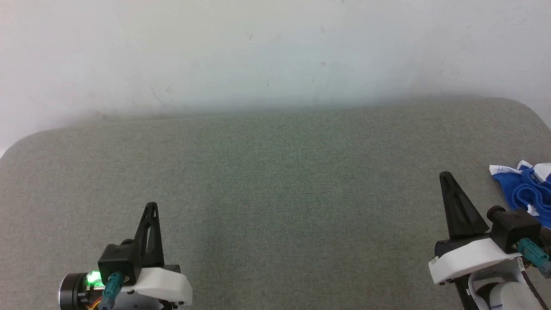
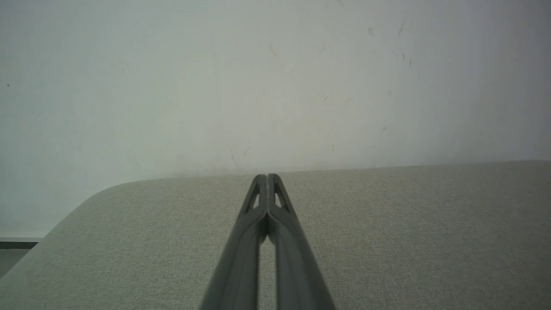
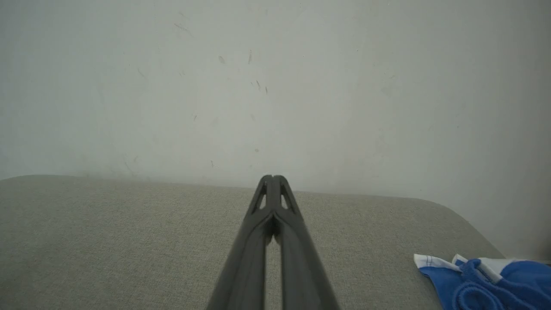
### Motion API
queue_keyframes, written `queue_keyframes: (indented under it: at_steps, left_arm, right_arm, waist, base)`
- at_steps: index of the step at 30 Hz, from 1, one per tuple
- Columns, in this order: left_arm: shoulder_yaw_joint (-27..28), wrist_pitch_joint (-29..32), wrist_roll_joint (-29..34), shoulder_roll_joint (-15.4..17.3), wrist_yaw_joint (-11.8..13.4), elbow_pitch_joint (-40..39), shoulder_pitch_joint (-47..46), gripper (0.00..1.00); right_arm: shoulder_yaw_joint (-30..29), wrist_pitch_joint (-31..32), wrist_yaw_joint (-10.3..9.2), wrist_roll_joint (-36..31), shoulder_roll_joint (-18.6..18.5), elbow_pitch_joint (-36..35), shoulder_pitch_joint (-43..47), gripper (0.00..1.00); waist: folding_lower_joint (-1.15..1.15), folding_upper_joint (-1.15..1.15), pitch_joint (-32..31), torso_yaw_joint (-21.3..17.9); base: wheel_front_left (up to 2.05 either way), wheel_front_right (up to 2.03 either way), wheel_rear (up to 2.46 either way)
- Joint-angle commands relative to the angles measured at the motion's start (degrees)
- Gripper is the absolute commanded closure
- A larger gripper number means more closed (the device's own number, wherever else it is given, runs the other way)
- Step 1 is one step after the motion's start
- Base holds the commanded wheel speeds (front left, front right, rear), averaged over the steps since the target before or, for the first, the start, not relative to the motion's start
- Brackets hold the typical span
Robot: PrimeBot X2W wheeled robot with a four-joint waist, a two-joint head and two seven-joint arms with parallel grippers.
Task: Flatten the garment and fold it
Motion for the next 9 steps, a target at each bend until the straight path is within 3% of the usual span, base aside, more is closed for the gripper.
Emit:
queue_keyframes:
  at_steps: [1,9]
  left_arm:
    - [0.2,0.2,0.7,-0.2,-0.4,0.2,-0.9,1.00]
    - [0.3,1.2,0.8,-0.3,-1.0,0.2,-1.1,1.00]
  right_arm:
    - [0.3,0.2,-0.05,-0.5,0.3,-0.4,0.6,1.00]
    - [0.4,1.2,-0.06,-1.0,0.4,-0.6,0.7,1.00]
  waist:
    - [0.00,0.00,0.0,0.0]
    - [0.00,0.00,0.0,0.0]
  base:
    - [0.00,0.00,0.00]
    - [0.00,0.00,0.00]
